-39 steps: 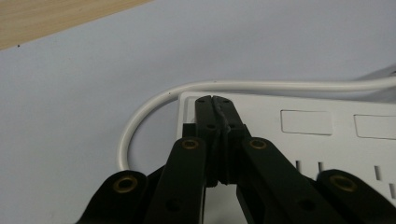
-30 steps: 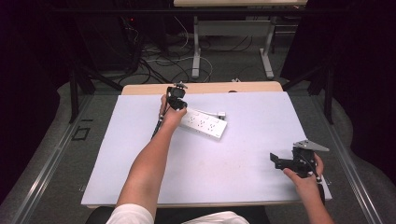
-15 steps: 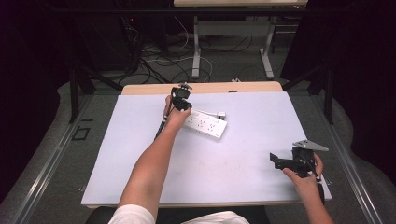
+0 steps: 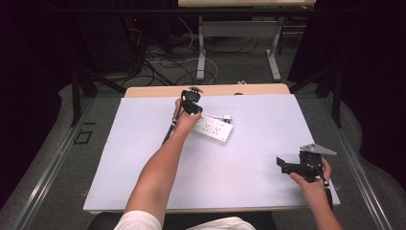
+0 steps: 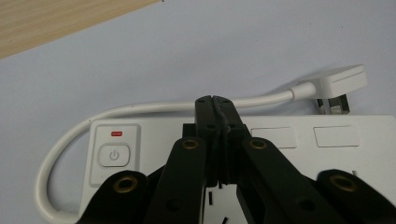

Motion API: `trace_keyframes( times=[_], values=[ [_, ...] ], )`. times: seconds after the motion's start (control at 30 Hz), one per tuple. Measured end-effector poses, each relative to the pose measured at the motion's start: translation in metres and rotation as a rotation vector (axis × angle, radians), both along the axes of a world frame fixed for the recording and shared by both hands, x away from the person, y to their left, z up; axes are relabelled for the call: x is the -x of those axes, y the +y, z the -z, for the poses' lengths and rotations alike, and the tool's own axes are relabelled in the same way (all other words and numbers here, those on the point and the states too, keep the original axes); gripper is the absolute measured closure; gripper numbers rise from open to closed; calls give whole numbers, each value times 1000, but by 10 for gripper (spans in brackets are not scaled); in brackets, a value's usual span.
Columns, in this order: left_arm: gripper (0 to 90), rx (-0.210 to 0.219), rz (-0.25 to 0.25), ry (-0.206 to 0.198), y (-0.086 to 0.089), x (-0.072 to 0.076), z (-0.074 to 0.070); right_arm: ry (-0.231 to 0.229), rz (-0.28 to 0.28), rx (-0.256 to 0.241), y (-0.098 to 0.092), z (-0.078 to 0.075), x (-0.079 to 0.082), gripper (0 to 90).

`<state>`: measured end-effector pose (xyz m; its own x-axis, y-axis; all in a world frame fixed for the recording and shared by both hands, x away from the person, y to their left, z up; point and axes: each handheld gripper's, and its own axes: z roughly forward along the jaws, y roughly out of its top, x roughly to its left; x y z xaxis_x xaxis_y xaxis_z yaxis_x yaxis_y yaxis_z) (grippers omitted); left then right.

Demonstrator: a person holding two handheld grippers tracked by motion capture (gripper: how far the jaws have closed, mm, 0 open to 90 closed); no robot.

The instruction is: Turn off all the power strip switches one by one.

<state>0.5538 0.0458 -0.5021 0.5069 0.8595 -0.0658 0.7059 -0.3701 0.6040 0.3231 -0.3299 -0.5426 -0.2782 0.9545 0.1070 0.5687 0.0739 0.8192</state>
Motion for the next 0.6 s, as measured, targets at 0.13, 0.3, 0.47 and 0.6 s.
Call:
trace_keyframes(
  times=[0.13, 0.3, 0.47, 0.6],
  values=[
    [900, 1, 0, 8, -3, 1, 2, 1, 2, -2, 0, 0, 0, 0],
    [900, 1, 5, 14, -6, 1, 5, -2, 0, -2, -1, 0, 0, 0],
    [900, -1, 8, 17, -9, 0, 8, 1, -1, -4, 0, 0, 0, 0],
    [900, -2, 11, 21, -11, 0, 10, 0, -1, 1, -1, 0, 0, 0]
  ],
)
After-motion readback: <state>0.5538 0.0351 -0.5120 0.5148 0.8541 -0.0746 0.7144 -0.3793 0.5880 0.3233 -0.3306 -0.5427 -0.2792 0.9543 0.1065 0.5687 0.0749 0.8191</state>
